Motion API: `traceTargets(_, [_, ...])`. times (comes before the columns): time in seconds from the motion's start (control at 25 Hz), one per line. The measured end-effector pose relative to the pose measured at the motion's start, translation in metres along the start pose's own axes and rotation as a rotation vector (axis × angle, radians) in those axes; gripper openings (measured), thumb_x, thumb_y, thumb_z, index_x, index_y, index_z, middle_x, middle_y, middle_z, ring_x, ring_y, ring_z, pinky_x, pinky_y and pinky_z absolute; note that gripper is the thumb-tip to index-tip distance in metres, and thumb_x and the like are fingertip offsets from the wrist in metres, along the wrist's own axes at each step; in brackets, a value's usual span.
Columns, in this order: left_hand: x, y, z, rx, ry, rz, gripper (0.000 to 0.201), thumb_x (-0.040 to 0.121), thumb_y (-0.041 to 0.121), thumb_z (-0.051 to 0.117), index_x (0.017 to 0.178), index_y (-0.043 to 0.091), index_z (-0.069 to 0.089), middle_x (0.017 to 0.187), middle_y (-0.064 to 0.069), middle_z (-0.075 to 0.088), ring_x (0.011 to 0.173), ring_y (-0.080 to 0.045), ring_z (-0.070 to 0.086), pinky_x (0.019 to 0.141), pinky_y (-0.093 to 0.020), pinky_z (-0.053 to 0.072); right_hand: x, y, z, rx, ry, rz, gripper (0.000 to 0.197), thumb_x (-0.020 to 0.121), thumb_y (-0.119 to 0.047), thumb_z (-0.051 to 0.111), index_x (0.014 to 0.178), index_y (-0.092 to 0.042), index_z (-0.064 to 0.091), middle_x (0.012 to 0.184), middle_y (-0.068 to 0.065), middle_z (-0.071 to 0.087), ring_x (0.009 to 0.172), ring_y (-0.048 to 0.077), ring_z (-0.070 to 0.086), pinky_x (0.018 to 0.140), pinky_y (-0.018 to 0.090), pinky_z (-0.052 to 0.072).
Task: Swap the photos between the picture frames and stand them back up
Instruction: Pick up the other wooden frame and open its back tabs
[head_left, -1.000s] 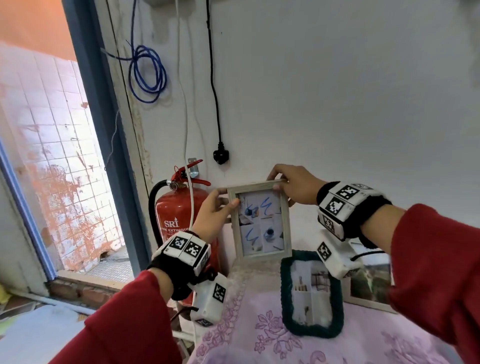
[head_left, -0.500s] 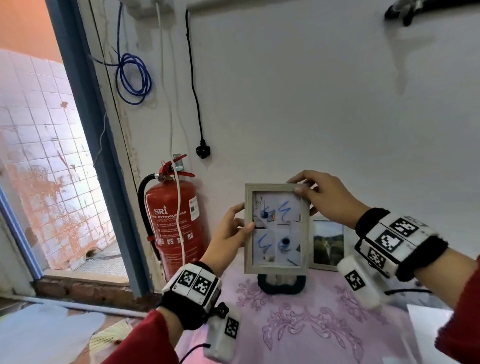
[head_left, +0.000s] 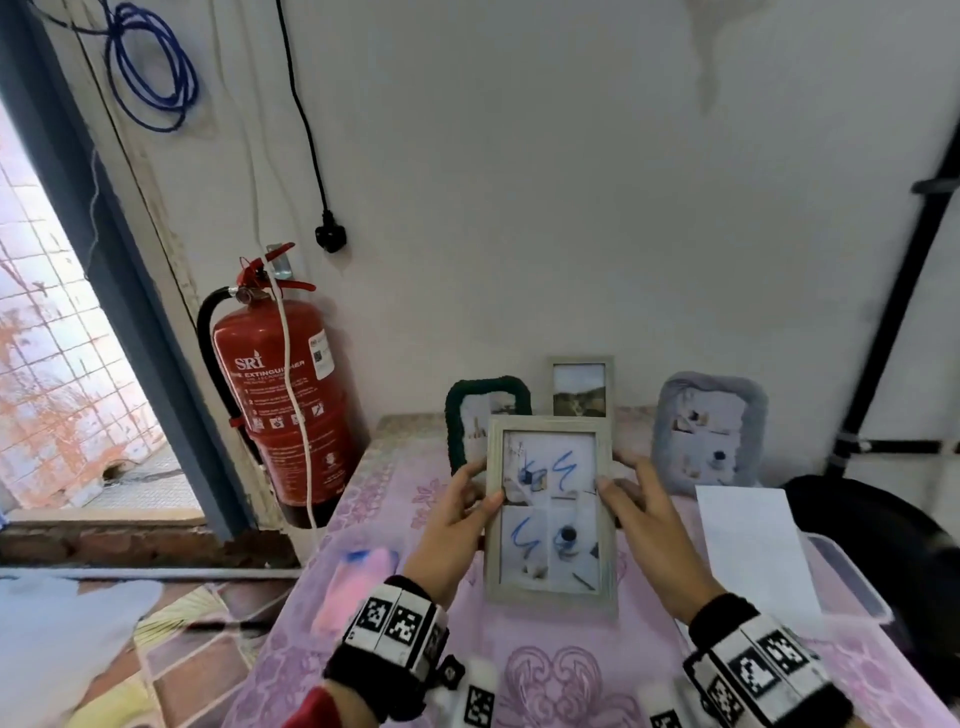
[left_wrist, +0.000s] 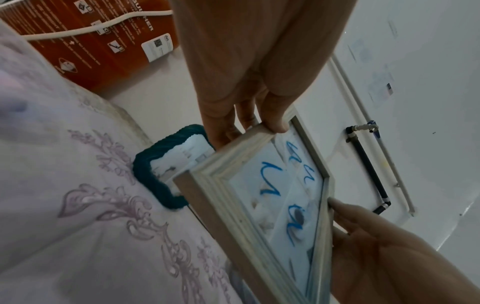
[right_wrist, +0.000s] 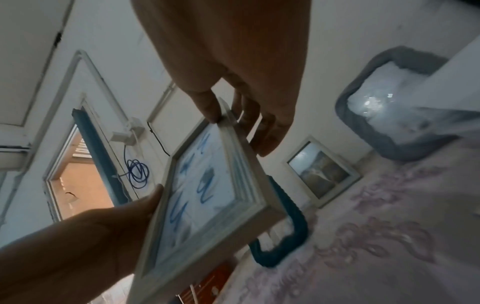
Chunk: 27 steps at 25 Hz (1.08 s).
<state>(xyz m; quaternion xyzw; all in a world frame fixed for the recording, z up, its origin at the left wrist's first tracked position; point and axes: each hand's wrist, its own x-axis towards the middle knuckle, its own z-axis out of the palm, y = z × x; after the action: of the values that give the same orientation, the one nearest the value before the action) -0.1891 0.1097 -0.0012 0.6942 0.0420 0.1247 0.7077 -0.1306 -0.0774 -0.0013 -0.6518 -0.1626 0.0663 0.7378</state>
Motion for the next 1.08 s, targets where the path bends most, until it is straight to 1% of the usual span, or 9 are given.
traceTargets(0.16, [-0.011,-0.017,0.01,-0.04,0.011,-0.045,0.035,0.095,0.012,0.049,0.129,0.016,0.046,0.103,-0.009,0.064,0.081,-0.007,0.066,0.066,-0.025,0.057,-0.017,0.015,-0.007,0.149,-0.021,0.086,0.035,0.095,-0.018,0.049,0.123,-0.037,0.046,0.101,0.006,0.072,0.088,0.018,0.07,0.066,0.027,0.057])
traceTargets(0.32, [-0.017,-0.03,0.017,-0.058,0.035,-0.034,0.034,0.094,0.013,0.051,0.127,0.018,0.049,0.093,-0.005,0.067,0.083,-0.012,0.066,0.074,-0.035,0.054,-0.024,0.023,-0.014,0.28,-0.015,0.112,0.036,0.093,-0.014,0.05,0.125,-0.031,0.047,0.1,0.0,0.074,0.086,0.015,0.071,0.061,0.024,0.056])
traceTargets(0.44, [-0.021,-0.039,0.024,-0.026,0.034,0.004,0.034,0.092,0.017,0.054,0.125,0.022,0.05,0.084,0.0,0.068,0.079,-0.009,0.067,0.071,-0.031,0.055,-0.03,0.031,-0.021,0.377,0.017,0.128,0.038,0.092,-0.013,0.051,0.125,-0.032,0.049,0.106,-0.005,0.072,0.093,0.015,0.07,0.067,0.027,0.058])
traceTargets(0.52, [-0.023,-0.046,0.029,0.031,0.049,0.016,0.038,0.092,0.019,0.055,0.128,0.026,0.045,0.09,-0.001,0.064,0.08,-0.006,0.066,0.067,-0.021,0.053,-0.034,0.034,-0.026,0.395,0.021,0.134,0.035,0.094,-0.011,0.049,0.122,-0.032,0.05,0.106,0.0,0.073,0.093,0.018,0.07,0.067,0.029,0.058])
traceTargets(0.6, [-0.023,-0.051,0.034,0.131,0.071,0.039,0.044,0.091,0.019,0.057,0.13,0.029,0.04,0.102,0.001,0.057,0.091,-0.008,0.062,0.069,-0.014,0.051,-0.036,0.036,-0.029,0.387,0.029,0.151,0.033,0.094,-0.009,0.048,0.121,-0.029,0.051,0.104,0.007,0.073,0.088,0.02,0.071,0.066,0.03,0.058])
traceTargets(0.68, [-0.024,-0.054,0.04,0.321,0.103,0.124,0.05,0.089,0.019,0.061,0.133,0.028,0.038,0.117,0.002,0.049,0.111,-0.01,0.051,0.087,-0.019,0.048,-0.037,0.039,-0.032,0.4,0.05,0.177,0.032,0.094,-0.007,0.047,0.121,-0.022,0.053,0.1,0.008,0.073,0.082,0.019,0.07,0.065,0.03,0.058])
traceTargets(0.8, [-0.032,-0.056,0.051,0.609,0.229,0.367,0.053,0.087,0.017,0.062,0.136,0.019,0.041,0.131,-0.001,0.039,0.125,-0.011,0.036,0.108,-0.029,0.03,-0.037,0.041,-0.035,0.427,0.058,0.207,0.031,0.092,-0.007,0.047,0.122,-0.009,0.054,0.105,0.012,0.07,0.085,0.023,0.067,0.078,0.038,0.053])
traceTargets(0.88, [-0.039,-0.054,0.061,0.697,0.229,0.481,0.048,0.087,0.018,0.061,0.132,0.022,0.046,0.135,0.001,0.037,0.127,-0.009,0.033,0.107,-0.026,0.025,-0.037,0.039,-0.037,0.449,0.05,0.217,0.031,0.092,-0.007,0.048,0.122,-0.006,0.054,0.107,0.014,0.069,0.086,0.024,0.066,0.08,0.04,0.052])
traceTargets(1.08, [-0.054,-0.051,0.081,0.663,-0.003,0.504,0.038,0.09,0.044,0.054,0.126,0.033,0.05,0.124,0.018,0.045,0.117,0.004,0.041,0.098,-0.013,0.035,-0.034,0.033,-0.039,0.562,0.018,0.224,0.035,0.089,-0.009,0.054,0.124,-0.005,0.051,0.116,0.019,0.066,0.09,0.026,0.067,0.075,0.037,0.058])
